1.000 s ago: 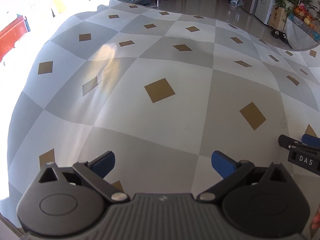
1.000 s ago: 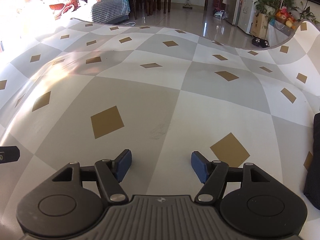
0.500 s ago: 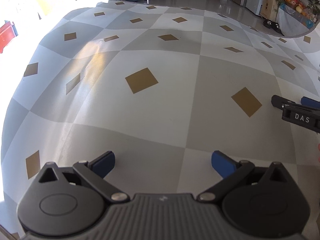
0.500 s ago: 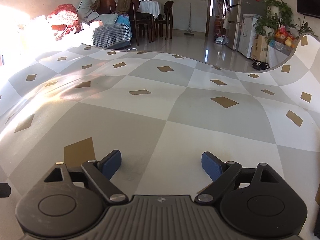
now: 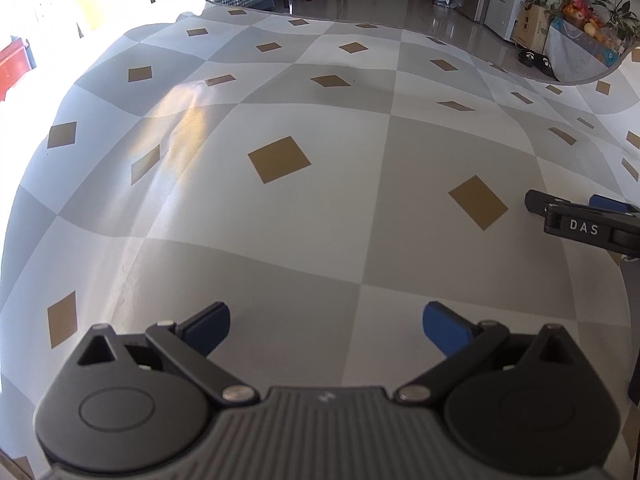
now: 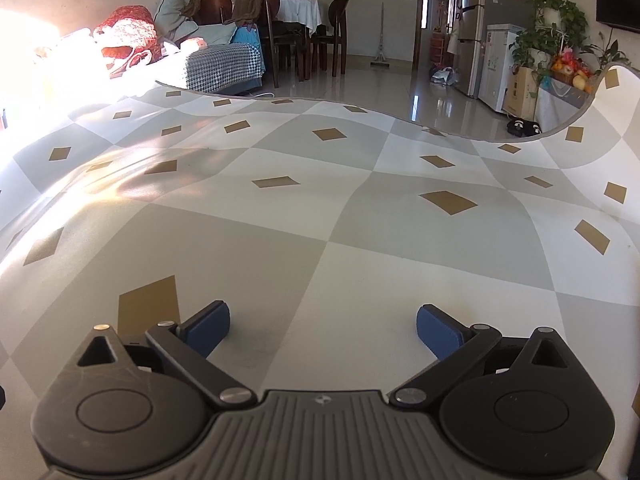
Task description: Fold clothes
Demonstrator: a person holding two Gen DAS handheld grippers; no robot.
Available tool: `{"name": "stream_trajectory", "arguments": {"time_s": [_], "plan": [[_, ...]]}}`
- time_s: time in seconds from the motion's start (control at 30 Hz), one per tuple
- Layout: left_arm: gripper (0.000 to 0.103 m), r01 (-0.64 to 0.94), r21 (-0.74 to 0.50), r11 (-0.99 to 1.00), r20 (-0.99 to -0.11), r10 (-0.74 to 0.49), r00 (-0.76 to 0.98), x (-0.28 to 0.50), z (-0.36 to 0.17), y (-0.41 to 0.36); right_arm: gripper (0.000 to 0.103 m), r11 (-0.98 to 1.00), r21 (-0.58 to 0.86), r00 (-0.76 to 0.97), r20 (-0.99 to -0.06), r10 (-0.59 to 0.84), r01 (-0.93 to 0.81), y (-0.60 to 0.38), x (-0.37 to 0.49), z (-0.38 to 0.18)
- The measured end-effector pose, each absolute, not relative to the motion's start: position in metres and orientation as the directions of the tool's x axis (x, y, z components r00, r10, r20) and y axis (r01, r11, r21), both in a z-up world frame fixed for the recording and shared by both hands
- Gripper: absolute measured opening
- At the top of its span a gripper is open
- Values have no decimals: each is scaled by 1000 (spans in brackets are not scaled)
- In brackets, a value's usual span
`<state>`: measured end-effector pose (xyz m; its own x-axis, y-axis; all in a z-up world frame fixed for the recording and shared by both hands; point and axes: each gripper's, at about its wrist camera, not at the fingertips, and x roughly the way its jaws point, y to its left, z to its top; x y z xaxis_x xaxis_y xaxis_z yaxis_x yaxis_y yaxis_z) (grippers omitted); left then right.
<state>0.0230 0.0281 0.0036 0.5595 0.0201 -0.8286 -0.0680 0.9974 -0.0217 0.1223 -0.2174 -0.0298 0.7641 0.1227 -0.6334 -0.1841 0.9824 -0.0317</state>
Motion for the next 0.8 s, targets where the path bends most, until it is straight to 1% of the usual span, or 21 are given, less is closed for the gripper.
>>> {"name": "stream_trajectory", "arguments": {"time_s": [0.5,0.8], "plan": [[103,-41,-40,998,-773,-6,634,3,38,25,101,982,-30,763,-634,124,-185,-216,122,-30],[103,-7,7,1000,-761,10,648,-14,53,19,101,982,-29,763,-635,125,-186,-216,122,-30]]}}
